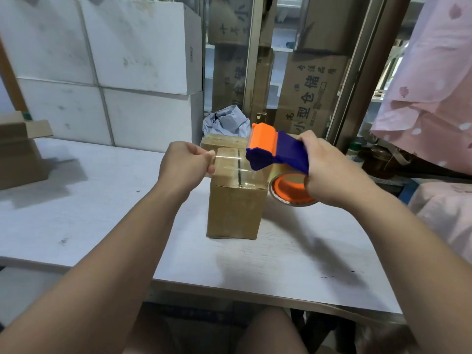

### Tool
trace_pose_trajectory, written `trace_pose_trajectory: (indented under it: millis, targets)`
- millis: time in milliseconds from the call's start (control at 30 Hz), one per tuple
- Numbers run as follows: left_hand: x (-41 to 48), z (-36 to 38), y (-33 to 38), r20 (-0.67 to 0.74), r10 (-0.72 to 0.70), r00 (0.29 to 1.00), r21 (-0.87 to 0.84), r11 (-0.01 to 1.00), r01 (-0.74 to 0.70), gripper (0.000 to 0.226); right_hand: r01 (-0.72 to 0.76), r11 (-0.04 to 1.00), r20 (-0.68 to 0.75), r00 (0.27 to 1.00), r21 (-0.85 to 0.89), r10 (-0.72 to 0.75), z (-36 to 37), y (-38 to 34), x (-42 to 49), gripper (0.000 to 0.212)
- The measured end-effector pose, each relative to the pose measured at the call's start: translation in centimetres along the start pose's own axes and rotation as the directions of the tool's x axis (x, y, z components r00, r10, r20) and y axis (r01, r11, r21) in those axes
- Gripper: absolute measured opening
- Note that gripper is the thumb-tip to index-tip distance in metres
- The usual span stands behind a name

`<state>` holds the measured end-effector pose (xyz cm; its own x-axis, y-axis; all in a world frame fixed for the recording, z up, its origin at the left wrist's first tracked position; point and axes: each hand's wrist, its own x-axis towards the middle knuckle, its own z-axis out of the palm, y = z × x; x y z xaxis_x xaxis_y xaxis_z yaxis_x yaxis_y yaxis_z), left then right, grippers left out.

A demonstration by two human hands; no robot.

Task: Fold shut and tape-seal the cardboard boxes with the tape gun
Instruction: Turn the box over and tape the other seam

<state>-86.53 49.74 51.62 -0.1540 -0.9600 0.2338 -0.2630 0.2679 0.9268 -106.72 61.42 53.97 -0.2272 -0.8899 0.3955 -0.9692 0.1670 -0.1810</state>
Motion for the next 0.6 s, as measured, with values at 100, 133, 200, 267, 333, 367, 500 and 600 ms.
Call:
trace_pose_trajectory:
  millis: [100, 133, 200, 267, 333, 367, 500, 600]
  targets:
    - [-0.2, 0.2, -0.5, 0.02, -0.022, 1.0, 0.002, 1.0, 0.022, 0.027, -0.022, 0.999, 0.109, 0.994, 0.023, 0.02, 0.6, 0.0, -0.1, 0.061]
    - [-0.4, 0.2, -0.8, 0.019, -0.022, 1.0, 0.002, 1.0, 0.022, 0.028, -0.027, 0.999, 0.122, 0.992, 0.033, 0.022, 0.8, 0.1, -0.1, 0.063]
    - [-0.8, 0.0, -0.8, 0.015, -0.017, 1.0, -0.013, 1.0, 0.018, 0.028, -0.025, 0.998, 0.109, 0.994, 0.05, 0.019, 0.8, 0.2, -0.2, 0.062]
    - [-1.3, -0.3, -0.1, -0.006, 0.005, 1.0, -0.028, 1.0, -0.006, 0.025, -0.016, 0.998, 0.07, 0.998, 0.062, 0.012, 0.5, 0.3, -0.1, 0.059]
    - [-1.7, -0.8, 1.0, -0.032, 0.044, 0.999, -0.041, 0.998, -0.045, 0.022, -0.011, 0.996, 0.029, 1.0, 0.088, 0.009, 0.0, 0.4, 0.0, 0.054]
    - [-1.8, -1.0, 1.5, -0.045, 0.066, 0.997, -0.044, 0.997, -0.068, 0.022, -0.003, 0.996, 0.009, 1.0, 0.092, 0.002, -0.1, 0.4, 0.0, 0.052]
    - [-1.8, -1.7, 2.7, -0.086, 0.114, 0.99, -0.069, 0.99, -0.12, 0.019, 0.043, 0.997, -0.085, 0.996, 0.067, -0.038, -0.1, 0.7, -0.3, 0.048]
    - [-1.8, -1.7, 2.6, -0.074, 0.103, 0.992, -0.065, 0.992, -0.108, 0.019, -0.006, 0.966, -0.091, 0.995, 0.259, 0.03, 0.0, 1.2, -0.8, 0.05]
